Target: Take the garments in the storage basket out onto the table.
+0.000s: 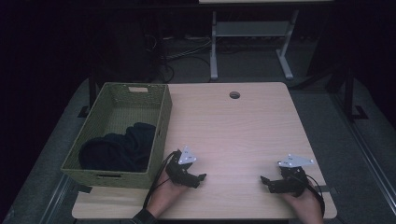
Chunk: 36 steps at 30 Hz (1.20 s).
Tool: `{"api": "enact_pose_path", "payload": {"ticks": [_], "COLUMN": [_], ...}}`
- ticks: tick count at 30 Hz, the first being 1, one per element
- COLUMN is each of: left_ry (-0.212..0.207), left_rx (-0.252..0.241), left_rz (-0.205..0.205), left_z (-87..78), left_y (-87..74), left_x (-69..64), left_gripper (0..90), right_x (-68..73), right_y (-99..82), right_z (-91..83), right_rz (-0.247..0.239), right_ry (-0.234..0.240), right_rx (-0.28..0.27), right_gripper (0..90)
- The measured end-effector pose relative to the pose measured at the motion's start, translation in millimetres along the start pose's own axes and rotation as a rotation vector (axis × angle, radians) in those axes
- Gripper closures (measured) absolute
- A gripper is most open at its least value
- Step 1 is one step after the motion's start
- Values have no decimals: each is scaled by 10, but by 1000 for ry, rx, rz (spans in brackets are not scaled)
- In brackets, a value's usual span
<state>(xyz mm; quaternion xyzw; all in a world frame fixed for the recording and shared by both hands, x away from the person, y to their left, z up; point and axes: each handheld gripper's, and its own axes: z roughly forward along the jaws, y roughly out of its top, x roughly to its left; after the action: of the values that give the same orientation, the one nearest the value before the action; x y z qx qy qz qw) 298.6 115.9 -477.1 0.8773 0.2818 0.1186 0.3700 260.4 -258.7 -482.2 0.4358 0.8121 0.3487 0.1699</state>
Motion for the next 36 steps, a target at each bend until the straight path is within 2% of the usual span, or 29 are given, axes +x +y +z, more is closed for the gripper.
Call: {"api": "enact_pose_path", "payload": {"ticks": [19,32,36], "left_ry": [4,0,-2], "left_rx": [-2,16,0], "left_rz": [-8,-9,-12], "left_z": [10,-15,-54], "left_y": [11,42,63], "left_x": [-10,2,7], "left_gripper": [133,135,135], "right_x": [0,0,0], "right_y": [1,1,1], "right_z": [0,0,0], "right_rz": [1,1,1], "right_ry": [1,1,1], "right_rx": [0,0,0], "right_gripper": [83,83,83]}}
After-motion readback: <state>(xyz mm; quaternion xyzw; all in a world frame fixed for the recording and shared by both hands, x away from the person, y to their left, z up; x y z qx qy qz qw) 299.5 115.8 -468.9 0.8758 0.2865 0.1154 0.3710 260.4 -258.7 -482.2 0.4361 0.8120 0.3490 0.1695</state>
